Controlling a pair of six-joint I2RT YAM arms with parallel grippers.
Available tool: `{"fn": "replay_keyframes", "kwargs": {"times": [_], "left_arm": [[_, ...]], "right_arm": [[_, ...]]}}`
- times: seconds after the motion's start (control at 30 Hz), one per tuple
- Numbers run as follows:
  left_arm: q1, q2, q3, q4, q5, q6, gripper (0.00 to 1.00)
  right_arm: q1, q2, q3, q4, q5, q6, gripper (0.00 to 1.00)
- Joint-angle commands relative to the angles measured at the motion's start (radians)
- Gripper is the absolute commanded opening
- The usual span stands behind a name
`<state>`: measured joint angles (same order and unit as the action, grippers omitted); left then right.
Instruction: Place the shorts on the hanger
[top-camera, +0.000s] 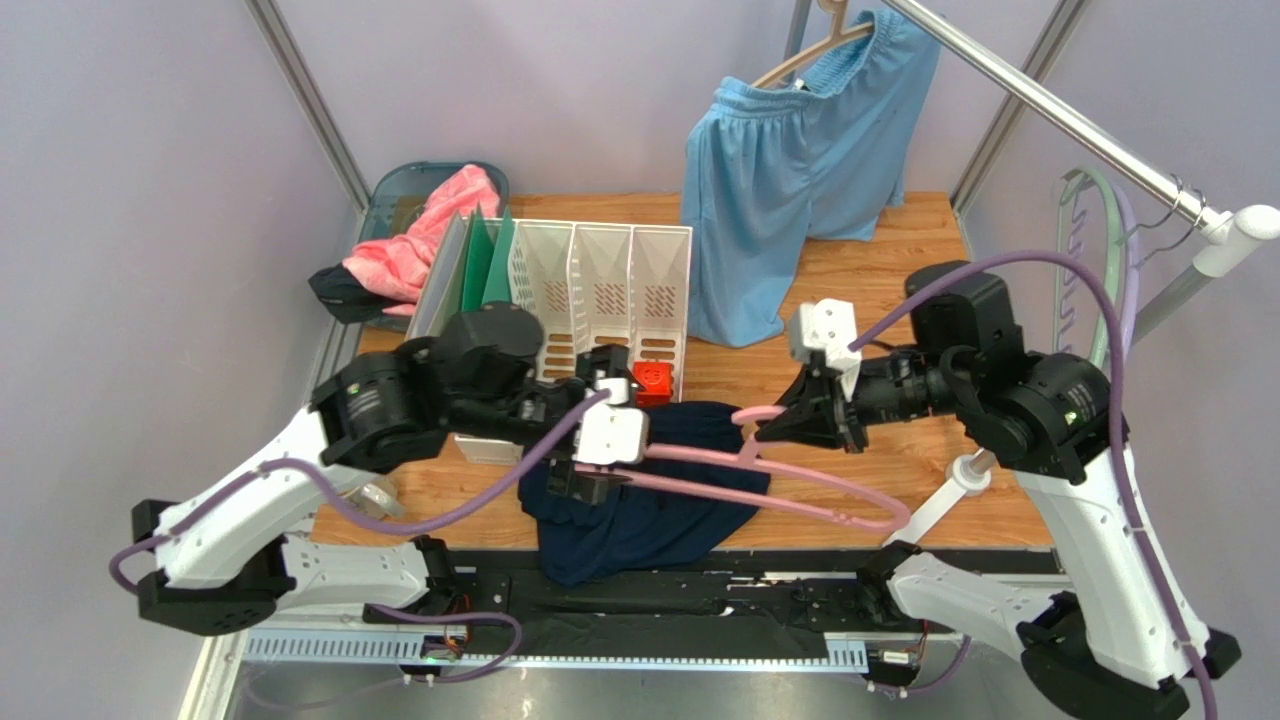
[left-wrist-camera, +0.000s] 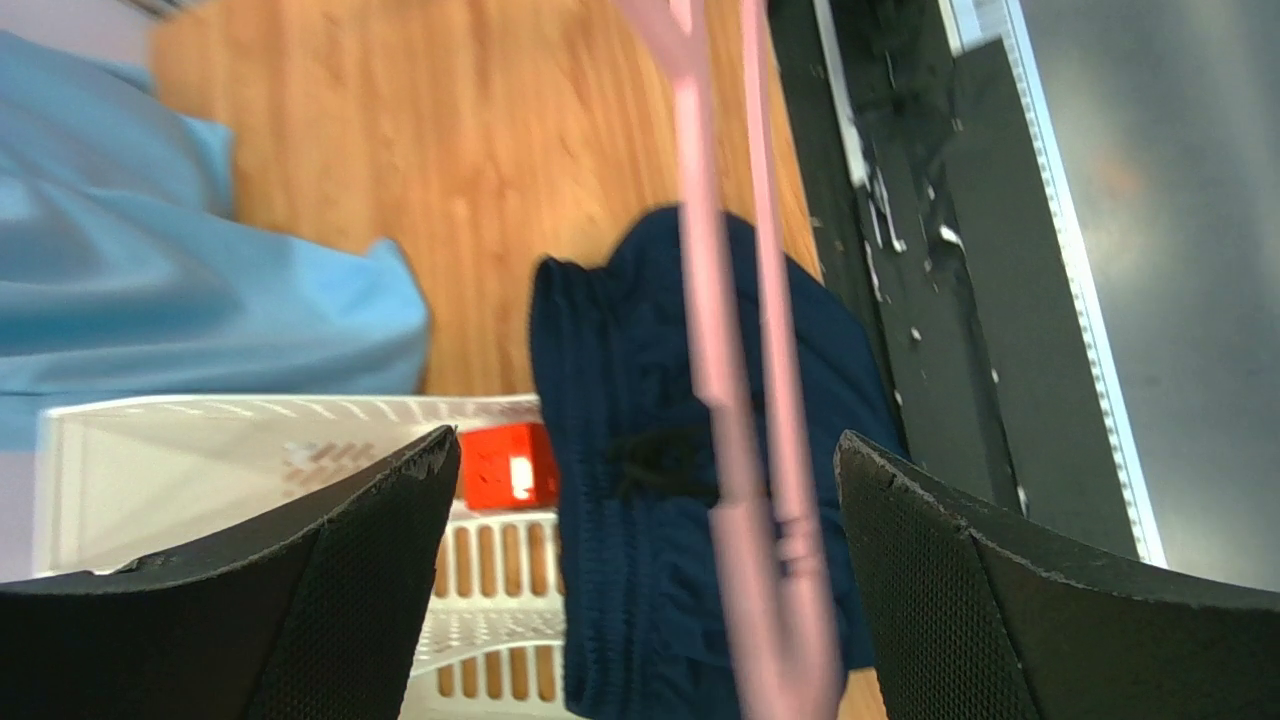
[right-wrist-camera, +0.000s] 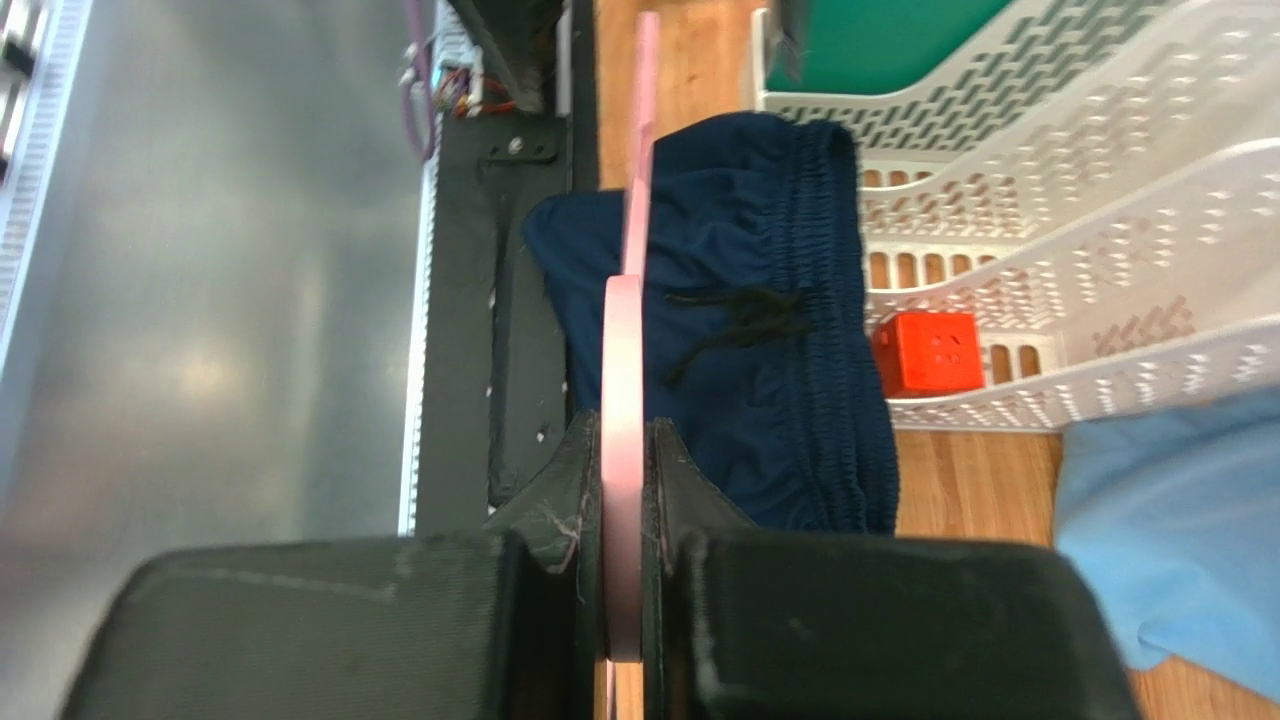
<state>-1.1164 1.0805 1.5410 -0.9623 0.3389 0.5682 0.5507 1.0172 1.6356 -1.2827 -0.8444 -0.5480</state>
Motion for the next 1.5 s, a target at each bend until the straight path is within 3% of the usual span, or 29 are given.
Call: {"fn": "replay_keyframes", "kwargs": {"times": [0.0, 0.17, 0.37, 0.4, 0.43, 0.47, 0.53, 0.57, 0.67, 0.8, 0.9, 0.97, 1.07, 1.27, 1.37, 1.4, 1.47], "left_arm": [[0.006, 0.065, -0.007, -0.111, 0.035, 0.036, 0.93], [0.007, 0.073, -0.133, -0.127, 0.069, 0.01, 0.75], [0.009, 0.036, -0.239, -0.09, 0.104, -0.067, 0.69], [0.012, 0.036, -0.243, -0.069, 0.086, -0.089, 0.49], [0.036, 0.036, -0.248, -0.058, 0.077, -0.096, 0.39], [0.053, 0.038, -0.249, -0.052, 0.081, -0.105, 0.22], [0.108, 0.038, -0.251, -0.029, 0.116, -0.142, 0.03], [0.125, 0.035, -0.251, -0.018, 0.133, -0.152, 0.0], [0.167, 0.009, -0.252, -0.012, 0.244, -0.149, 0.0], [0.171, -0.089, -0.301, 0.054, 0.272, -0.176, 0.0], [0.176, -0.122, -0.321, 0.056, 0.314, -0.148, 0.0], [0.176, -0.126, -0.326, 0.059, 0.322, -0.131, 0.0], [0.176, -0.102, -0.311, 0.037, 0.319, -0.101, 0.0], [0.176, -0.027, -0.256, 0.017, 0.316, -0.117, 0.0], [0.182, -0.025, -0.252, 0.043, 0.304, -0.139, 0.0], [0.188, -0.024, -0.252, 0.046, 0.308, -0.154, 0.0], [0.213, -0.018, -0.255, 0.053, 0.316, -0.172, 0.0]], "right_arm": [[0.133, 0.006, 0.036, -0.029, 0.143, -0.078, 0.0], [0.199, 0.014, 0.027, 0.002, 0.232, -0.041, 0.0], [0.212, 0.024, 0.026, 0.029, 0.28, -0.006, 0.0], [0.213, 0.017, 0.018, 0.043, 0.275, -0.004, 0.0], [0.213, 0.012, 0.013, 0.052, 0.269, -0.003, 0.0], [0.215, 0.008, 0.009, 0.059, 0.266, -0.001, 0.0], [0.216, -0.003, -0.005, 0.071, 0.266, 0.003, 0.0], [0.215, -0.006, -0.01, 0.074, 0.269, 0.017, 0.0], [0.213, -0.025, -0.04, 0.082, 0.278, 0.04, 0.22], [0.215, -0.118, -0.164, 0.193, 0.352, 0.166, 0.77], [0.213, -0.186, -0.241, 0.224, 0.374, 0.152, 0.88], [0.213, -0.209, -0.273, 0.226, 0.358, 0.131, 0.89], [0.213, -0.169, -0.255, 0.212, 0.291, 0.114, 0.83], [0.213, -0.051, -0.201, 0.151, 0.223, 0.097, 0.4], [0.215, -0.039, -0.203, 0.131, 0.206, 0.091, 0.3], [0.213, -0.039, -0.206, 0.126, 0.209, 0.083, 0.15], [0.213, -0.046, -0.21, 0.121, 0.226, 0.065, 0.0]]}}
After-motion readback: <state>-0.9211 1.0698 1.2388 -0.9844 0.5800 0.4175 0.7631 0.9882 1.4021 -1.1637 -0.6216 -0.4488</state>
